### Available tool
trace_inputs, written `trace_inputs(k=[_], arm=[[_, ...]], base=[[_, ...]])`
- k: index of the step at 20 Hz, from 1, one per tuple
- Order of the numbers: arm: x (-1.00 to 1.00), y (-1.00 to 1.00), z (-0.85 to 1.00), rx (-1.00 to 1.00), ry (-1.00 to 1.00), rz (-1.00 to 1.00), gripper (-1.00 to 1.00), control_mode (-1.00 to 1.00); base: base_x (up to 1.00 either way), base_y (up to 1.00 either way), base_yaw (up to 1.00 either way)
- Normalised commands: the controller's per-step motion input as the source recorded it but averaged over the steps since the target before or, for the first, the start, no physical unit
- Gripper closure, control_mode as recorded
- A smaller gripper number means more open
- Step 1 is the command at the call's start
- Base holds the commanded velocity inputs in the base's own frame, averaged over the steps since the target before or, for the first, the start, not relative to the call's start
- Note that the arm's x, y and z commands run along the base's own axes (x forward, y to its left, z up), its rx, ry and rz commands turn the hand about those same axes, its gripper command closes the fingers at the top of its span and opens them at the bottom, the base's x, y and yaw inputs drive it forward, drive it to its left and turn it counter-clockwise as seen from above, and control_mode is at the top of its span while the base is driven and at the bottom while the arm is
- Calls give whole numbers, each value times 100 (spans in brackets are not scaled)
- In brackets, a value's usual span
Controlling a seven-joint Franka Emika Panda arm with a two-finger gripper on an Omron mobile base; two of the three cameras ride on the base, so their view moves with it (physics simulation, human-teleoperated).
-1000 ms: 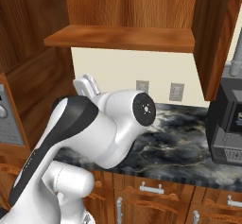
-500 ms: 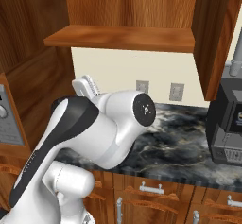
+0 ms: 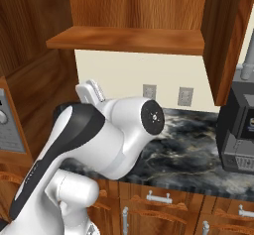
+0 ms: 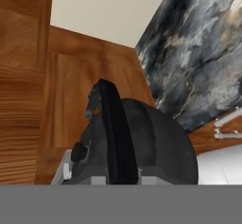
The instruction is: Open the cabinet, pick the kettle from the cabinet, and place it in the sink.
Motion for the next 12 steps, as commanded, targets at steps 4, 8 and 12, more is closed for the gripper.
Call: trace_inputs(k=[4,8,12], arm=[[0,0,0,0,0,0,100,100],[0,0,0,0,0,0,100,100],[0,0,0,0,0,0,100,100]], base=[[-32,0,-2],[-49,1,-10],[-53,0,-10]])
